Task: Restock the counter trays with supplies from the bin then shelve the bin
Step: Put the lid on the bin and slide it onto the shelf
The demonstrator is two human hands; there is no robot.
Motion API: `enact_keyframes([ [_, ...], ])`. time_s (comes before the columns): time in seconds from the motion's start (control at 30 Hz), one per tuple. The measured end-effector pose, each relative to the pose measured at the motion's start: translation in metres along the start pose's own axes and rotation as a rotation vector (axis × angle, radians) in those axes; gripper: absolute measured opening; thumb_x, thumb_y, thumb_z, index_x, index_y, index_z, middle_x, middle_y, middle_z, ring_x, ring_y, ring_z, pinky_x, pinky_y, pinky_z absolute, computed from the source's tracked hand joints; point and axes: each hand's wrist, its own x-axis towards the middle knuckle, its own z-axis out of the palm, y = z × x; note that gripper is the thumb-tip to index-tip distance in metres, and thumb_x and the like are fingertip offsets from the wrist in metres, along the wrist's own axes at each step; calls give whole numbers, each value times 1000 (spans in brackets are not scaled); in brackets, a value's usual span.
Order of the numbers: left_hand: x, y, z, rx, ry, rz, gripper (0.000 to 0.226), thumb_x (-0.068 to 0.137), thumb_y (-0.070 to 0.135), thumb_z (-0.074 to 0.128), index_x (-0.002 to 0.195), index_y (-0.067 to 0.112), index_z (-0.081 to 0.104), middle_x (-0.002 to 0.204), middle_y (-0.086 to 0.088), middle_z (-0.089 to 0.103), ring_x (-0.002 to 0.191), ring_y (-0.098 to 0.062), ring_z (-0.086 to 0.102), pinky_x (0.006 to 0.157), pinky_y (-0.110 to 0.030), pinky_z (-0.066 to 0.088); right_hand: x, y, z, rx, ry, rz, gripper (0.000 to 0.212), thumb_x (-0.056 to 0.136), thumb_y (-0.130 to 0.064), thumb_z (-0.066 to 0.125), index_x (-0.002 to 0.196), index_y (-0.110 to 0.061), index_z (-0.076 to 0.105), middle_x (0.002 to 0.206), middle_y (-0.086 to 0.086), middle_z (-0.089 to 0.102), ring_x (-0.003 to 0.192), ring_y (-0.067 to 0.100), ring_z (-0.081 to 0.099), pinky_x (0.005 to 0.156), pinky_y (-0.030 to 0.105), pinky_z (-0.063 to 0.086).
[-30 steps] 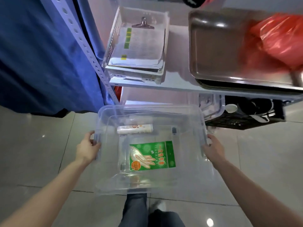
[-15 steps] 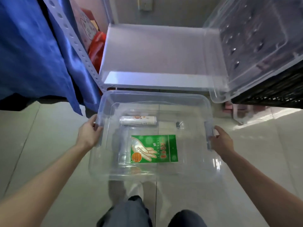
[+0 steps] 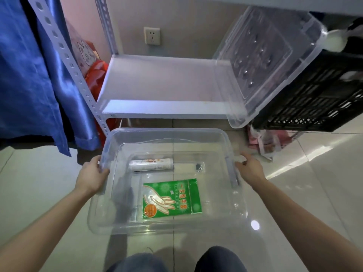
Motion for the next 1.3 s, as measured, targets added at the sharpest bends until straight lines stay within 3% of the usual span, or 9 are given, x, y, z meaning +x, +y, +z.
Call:
enact_keyframes([
  [0.17,-1,68,-23,-31,144,255,37,87,14,61,123,21,55,119,-11,51,104,-28,58,91,-42,46,20,-60,-73,183,354,-196,37,85,-24,66,119,-12,58,101,12,62,86,27,60,78,36,50],
  [0.3,-3,153,-34,-107,104,540,36,84,2,60,116,18,60,109,-6,53,91,-20,58,86,-33,46,32,-105,-131,321,494,-208,57,85,-36,68,132,-13,45,110,6,58,97,21,54,84,35,46],
  [0.37,-9,197,-35,-152,83,628,37,85,1,58,118,17,60,110,-7,54,89,-17,57,84,-33,48,37,-123,-152,398,483,-195,62,86,-37,67,136,-13,39,106,3,57,97,23,57,86,40,49],
  [0.47,-24,251,-32,-194,25,749,37,88,8,56,122,23,57,111,1,53,96,-12,56,83,-32,50,40,-146,-169,451,463,-157,46,89,-33,61,127,-14,42,108,11,61,94,32,62,81,48,54],
  [0.67,-57,319,-23,-256,-62,885,38,89,12,54,123,29,54,112,6,51,99,-6,54,84,-30,50,22,-151,-165,398,476,-198,14,95,-22,47,103,-15,37,92,11,58,75,28,58,61,36,47],
  [0.8,-81,339,-21,-232,-75,954,40,88,16,56,125,30,52,112,7,51,99,-7,53,84,-28,49,-15,-124,-160,421,468,-284,13,91,-16,48,92,-16,34,76,7,53,60,20,49,47,31,32],
  [1.03,-131,371,-21,-209,-29,1023,46,87,21,62,128,33,47,119,7,49,100,-7,53,87,-30,52,-90,-68,-160,494,427,-334,19,85,-13,52,82,-18,34,69,5,47,57,18,40,47,31,31],
  [1.17,-159,388,-18,-107,-1,1117,64,83,24,67,139,29,38,139,3,39,125,-16,42,103,-38,44,-137,-32,-164,479,404,-428,13,86,-18,57,87,-21,43,76,5,57,69,26,55,59,42,47],
  [1.3,-181,392,-18,261,303,1265,90,76,34,75,147,32,19,157,-6,16,142,-26,20,114,-41,24,-175,10,-164,342,392,-526,24,85,-19,60,94,-37,47,86,-9,59,81,13,59,67,34,52],
])
